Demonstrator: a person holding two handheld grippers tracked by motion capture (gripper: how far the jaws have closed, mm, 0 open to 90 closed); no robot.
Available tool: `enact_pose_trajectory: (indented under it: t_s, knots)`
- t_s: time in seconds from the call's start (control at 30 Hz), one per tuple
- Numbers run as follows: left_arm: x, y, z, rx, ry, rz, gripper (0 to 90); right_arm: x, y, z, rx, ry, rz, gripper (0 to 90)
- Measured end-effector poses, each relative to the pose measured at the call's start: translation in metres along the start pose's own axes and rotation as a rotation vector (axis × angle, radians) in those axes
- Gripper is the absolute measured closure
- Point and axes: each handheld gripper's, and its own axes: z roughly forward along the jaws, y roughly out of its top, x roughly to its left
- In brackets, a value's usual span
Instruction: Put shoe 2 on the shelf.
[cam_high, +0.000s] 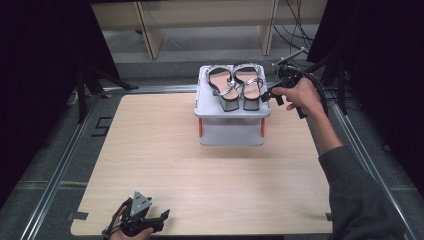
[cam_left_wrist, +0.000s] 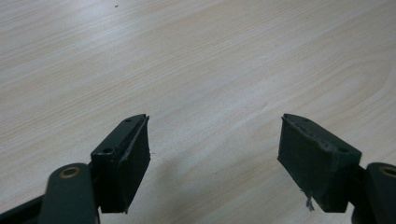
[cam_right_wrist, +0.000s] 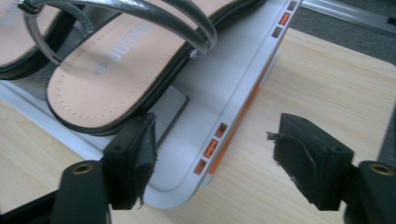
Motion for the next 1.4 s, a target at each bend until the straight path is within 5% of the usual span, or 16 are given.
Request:
enact_pose_trajectory:
  t_s: [0.3, 0.33, 0.37, 0.6, 0.63, 0.73, 0.8, 0.87, 1.1, 1.2, 1.4]
  knots:
    - [0.002, 0.003, 0.002, 0.025, -0.016, 0.043, 24.4, -0.003, -0.022, -0.007, -0.059, 0.031, 0.004, 24.2]
    - [0.0, 0.003, 0.005, 0.001, -0.009, 0.014, 24.4, -0.005, -0.026, -0.01, -0.075, 0.038, 0.001, 24.1]
    - [0.002, 0.004, 0.006, 0.021, -0.001, 0.039, 24.4, -0.006, -0.03, -0.013, -0.085, 0.046, 0.005, 24.1]
    - [0.0, 0.004, 0.005, 0.012, -0.019, 0.038, 24.4, -0.002, -0.069, -0.024, -0.126, 0.071, -0.02, 24.0]
    - [0.002, 0.005, 0.003, 0.034, -0.021, 0.07, 24.4, 0.001, -0.076, -0.025, -0.118, 0.082, -0.016, 23.9]
    - [0.0, 0.004, 0.004, 0.007, -0.022, 0.043, 24.4, 0.008, -0.095, -0.022, -0.143, 0.106, -0.075, 23.8]
    - [0.002, 0.004, 0.004, 0.029, -0.015, 0.074, 24.4, 0.014, -0.108, -0.018, -0.144, 0.124, -0.111, 23.7]
    - [0.0, 0.004, 0.005, 0.009, -0.005, 0.043, 24.4, 0.02, -0.122, -0.011, -0.152, 0.119, -0.154, 24.0]
    - [0.0, 0.004, 0.004, 0.011, -0.025, 0.048, 23.8, 0.038, -0.162, 0.008, -0.122, 0.177, -0.163, 24.0]
    - [-0.001, 0.003, 0.006, -0.006, -0.024, 0.029, 23.6, 0.042, -0.178, 0.017, -0.121, 0.174, -0.206, 23.7]
    - [0.0, 0.003, 0.006, 0.023, 0.003, 0.05, 22.5, 0.048, -0.203, 0.028, -0.131, 0.165, -0.204, 24.1]
